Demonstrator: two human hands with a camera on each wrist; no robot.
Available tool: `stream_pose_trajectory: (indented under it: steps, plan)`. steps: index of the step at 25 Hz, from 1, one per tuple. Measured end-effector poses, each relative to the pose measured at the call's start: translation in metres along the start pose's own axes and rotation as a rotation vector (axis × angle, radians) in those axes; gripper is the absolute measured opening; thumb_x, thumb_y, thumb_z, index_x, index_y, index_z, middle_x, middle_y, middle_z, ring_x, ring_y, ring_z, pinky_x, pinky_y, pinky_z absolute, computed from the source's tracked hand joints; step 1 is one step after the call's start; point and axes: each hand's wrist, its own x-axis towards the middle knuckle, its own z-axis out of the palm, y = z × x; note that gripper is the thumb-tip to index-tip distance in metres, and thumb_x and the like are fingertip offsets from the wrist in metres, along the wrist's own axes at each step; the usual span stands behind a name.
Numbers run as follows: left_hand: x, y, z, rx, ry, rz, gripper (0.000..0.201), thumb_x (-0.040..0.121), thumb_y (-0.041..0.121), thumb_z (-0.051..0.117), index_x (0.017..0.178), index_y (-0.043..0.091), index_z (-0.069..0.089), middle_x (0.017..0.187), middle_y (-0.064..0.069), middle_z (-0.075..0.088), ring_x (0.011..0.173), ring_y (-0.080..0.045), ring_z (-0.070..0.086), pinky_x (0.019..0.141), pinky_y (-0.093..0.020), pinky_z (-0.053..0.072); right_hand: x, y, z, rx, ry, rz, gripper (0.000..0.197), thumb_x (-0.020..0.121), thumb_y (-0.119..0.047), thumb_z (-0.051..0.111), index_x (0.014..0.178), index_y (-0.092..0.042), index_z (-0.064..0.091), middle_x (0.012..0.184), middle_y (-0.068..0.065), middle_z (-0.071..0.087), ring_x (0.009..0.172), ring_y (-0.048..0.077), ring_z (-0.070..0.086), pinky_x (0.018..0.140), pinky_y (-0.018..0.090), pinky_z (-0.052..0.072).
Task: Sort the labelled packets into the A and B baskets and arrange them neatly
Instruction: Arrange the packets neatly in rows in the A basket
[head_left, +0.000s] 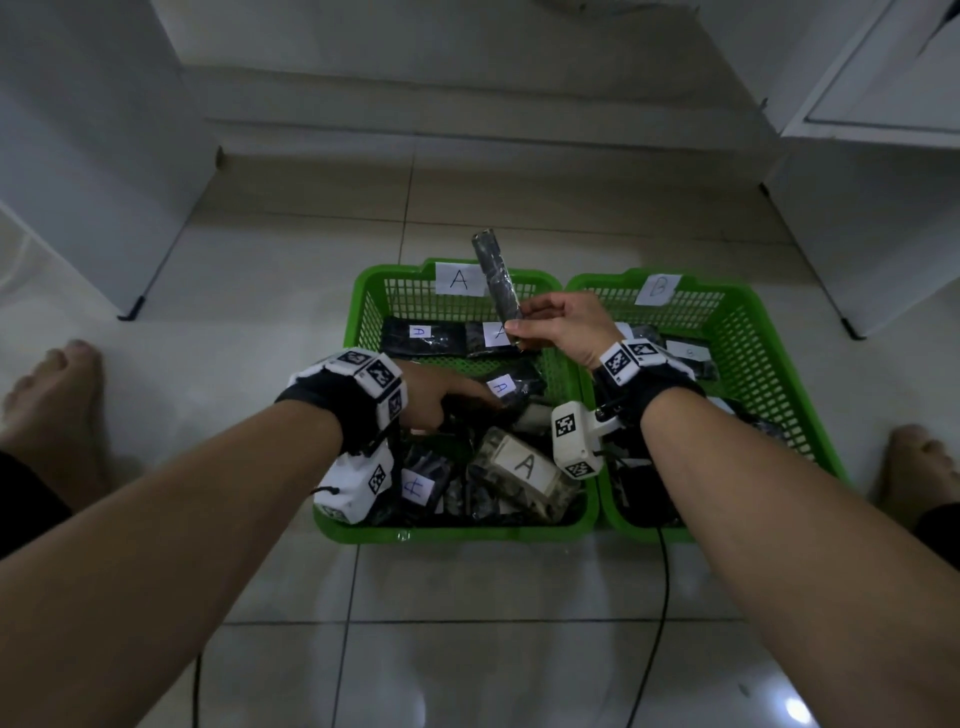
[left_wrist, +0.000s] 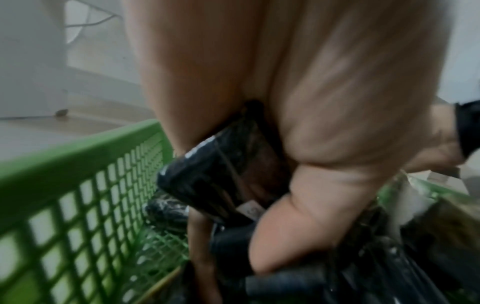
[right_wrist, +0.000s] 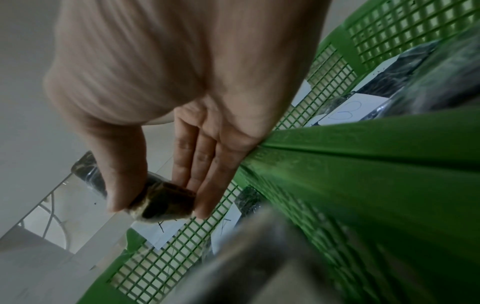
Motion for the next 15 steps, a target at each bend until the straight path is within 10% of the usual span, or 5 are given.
stream_pose_trajectory:
  steps: [6, 15]
  plan:
    - [-0.001, -0.007, 0.003, 0.103, 0.023, -0.145, 0.071, 0.091, 0.004, 0.046, 0.149, 0.041, 0.029, 0.158, 0.001, 0.031, 0.135, -0.024, 0.043, 0.101, -0.032, 0.047, -0.006, -0.003, 0.003, -0.126, -0.014, -0.03, 0.037, 0.073, -0.007, 0.088, 0.107, -0.004, 0.072, 0.096, 0.009, 0.077, 0.078, 0.013, 0.076, 0.067, 0.018, 0.059]
    - [0.003, -0.015, -0.003, 0.018, 0.018, -0.055, 0.083, 0.074, -0.009, 0.056, 0.137, 0.045, 0.047, 0.145, 0.005, 0.047, 0.118, -0.02, 0.052, 0.085, -0.034, 0.055, 0.002, -0.008, 0.04, -0.584, -0.299, 0.195, 0.054, 0.1, -0.047, 0.054, 0.127, 0.0, 0.049, 0.1, 0.018, 0.074, 0.089, 0.035, 0.074, 0.073, 0.039, 0.058]
